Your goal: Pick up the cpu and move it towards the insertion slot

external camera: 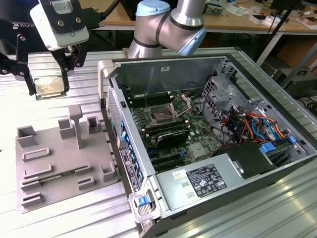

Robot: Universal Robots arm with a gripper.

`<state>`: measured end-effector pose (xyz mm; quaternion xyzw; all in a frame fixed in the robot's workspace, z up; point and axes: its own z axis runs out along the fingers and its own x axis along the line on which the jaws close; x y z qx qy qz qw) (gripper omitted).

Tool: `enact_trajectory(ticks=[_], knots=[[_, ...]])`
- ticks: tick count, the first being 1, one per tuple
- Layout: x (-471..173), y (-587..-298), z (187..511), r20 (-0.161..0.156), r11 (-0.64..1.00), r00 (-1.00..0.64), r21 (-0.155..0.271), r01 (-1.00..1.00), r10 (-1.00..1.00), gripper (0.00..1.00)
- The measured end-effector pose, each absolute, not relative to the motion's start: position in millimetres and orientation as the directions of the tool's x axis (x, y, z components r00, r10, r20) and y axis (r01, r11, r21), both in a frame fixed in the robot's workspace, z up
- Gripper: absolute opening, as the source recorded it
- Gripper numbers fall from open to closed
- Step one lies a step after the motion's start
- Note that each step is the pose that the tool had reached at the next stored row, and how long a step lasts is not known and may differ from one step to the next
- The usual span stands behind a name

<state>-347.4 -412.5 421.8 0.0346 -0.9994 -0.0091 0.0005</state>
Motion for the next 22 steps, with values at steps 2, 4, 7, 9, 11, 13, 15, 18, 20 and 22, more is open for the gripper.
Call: enact_trajectory(ticks=[2, 4, 7, 9, 11, 13, 15, 18, 20, 22], knots=[[-346.2, -412.5, 421.7, 0.0, 0.997, -0.998, 0.018, -0.069, -0.069, 0.53], [-344.8, -412.5, 421.5, 0.0, 0.997, -0.998, 0.018, -0.069, -0.069, 0.53], [-342.6, -412.5, 421.3, 0.0, 0.997, -0.998, 0.018, -0.069, -0.069, 0.53], [-341.4, -412.5, 421.2, 0.0, 0.997, -0.998, 0.018, -0.069, -0.069, 0.53], [-340.2, -412.5, 421.1, 0.0, 0.997, -0.998, 0.018, -0.069, -0.069, 0.53], [-338.8, -412.5, 420.9, 0.0, 0.997, -0.998, 0.018, -0.069, -0.069, 0.53], [-337.7, -412.5, 420.8, 0.0, 0.997, -0.998, 0.018, -0.069, -0.069, 0.53], [-335.5, -412.5, 420.5, 0.0, 0.997, -0.998, 0.018, -0.069, -0.069, 0.53], [-334.1, -412.5, 420.4, 0.0, 0.997, -0.998, 0.018, -0.069, -0.069, 0.53], [-333.1, -412.5, 420.2, 0.0, 0.997, -0.998, 0.018, -0.069, -0.069, 0.53]])
